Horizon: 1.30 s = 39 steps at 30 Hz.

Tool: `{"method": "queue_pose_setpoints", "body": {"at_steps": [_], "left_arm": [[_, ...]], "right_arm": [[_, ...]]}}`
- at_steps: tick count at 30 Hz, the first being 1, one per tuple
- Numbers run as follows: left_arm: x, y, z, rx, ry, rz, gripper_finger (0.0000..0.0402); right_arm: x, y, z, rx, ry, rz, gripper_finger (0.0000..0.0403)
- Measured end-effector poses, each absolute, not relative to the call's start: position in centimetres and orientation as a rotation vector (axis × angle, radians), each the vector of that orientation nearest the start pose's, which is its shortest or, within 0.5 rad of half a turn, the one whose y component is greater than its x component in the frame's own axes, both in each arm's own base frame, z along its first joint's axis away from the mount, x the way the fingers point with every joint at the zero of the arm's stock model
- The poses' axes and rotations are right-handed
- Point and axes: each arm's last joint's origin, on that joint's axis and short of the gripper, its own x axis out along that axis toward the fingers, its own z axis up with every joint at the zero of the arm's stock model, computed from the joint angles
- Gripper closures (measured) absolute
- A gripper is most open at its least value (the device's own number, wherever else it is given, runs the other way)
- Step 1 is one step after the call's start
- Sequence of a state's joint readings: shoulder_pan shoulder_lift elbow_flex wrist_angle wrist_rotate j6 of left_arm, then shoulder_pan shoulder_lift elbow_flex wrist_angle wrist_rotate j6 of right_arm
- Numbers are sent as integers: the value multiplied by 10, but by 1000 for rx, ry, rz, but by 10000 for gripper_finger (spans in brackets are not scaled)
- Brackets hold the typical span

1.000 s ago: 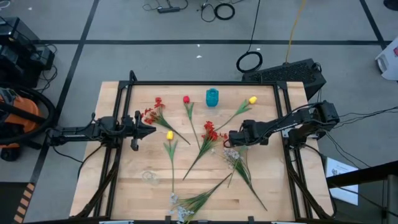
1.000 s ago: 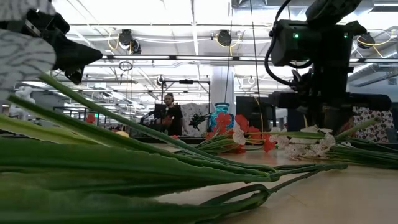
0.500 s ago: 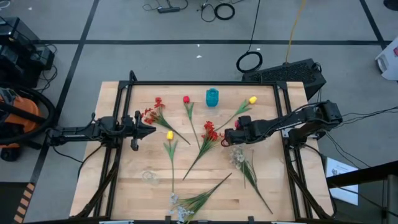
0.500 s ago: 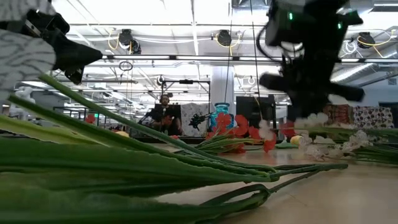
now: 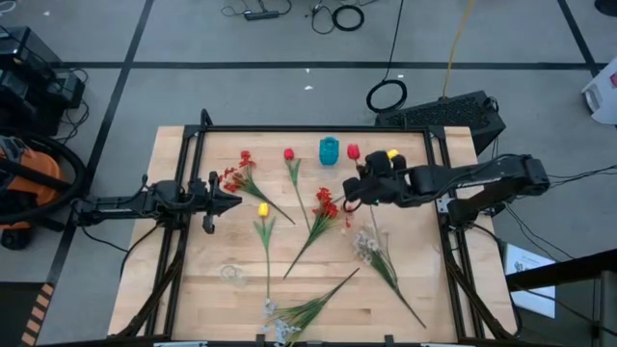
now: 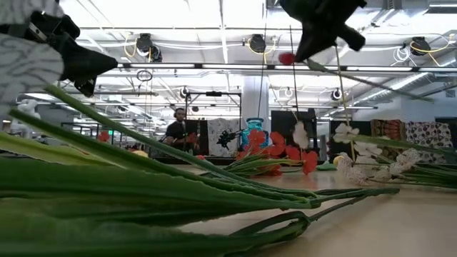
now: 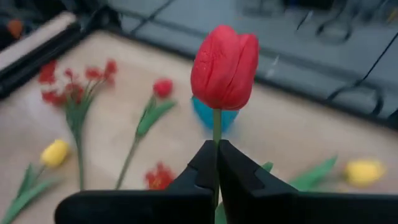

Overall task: Sort flowers into vase by color
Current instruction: Put the bottom red flower into the blue vase

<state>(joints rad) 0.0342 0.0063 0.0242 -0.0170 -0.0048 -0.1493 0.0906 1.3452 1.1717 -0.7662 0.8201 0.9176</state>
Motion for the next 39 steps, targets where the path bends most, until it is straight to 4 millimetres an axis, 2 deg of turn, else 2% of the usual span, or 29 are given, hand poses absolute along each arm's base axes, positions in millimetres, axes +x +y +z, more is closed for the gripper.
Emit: {"method": "queue_pose_setpoints", "body": {"at_steps": [5, 10, 15, 19, 24, 28, 33, 36, 39], "left_arm": [[97, 3, 170, -149, -4, 39, 367], [97, 3, 170, -149, -4, 39, 367], [97, 3, 170, -149, -4, 39, 367], [97, 3, 170, -149, -4, 39, 367], [97, 3, 170, -149, -4, 39, 367], [97, 3, 170, -149, -4, 38, 367], [97, 3, 170, -149, -4, 38, 367], [97, 3, 170, -149, -4, 38, 367], [97, 3, 170, -149, -4, 39, 367]], "right_arm": [[273, -8, 315, 236, 436, -990, 403], [291, -38, 306, 209, 479, -961, 403], [311, -64, 312, 180, 391, -823, 403], [318, -84, 323, 153, 282, -719, 403], [316, -104, 325, 128, 184, -637, 402], [310, -113, 303, 88, 14, -572, 402], [286, -123, 283, 35, -311, -497, 402], [275, -125, 286, -44, -435, -476, 402], [268, -134, 290, -99, -467, -484, 402]]}}
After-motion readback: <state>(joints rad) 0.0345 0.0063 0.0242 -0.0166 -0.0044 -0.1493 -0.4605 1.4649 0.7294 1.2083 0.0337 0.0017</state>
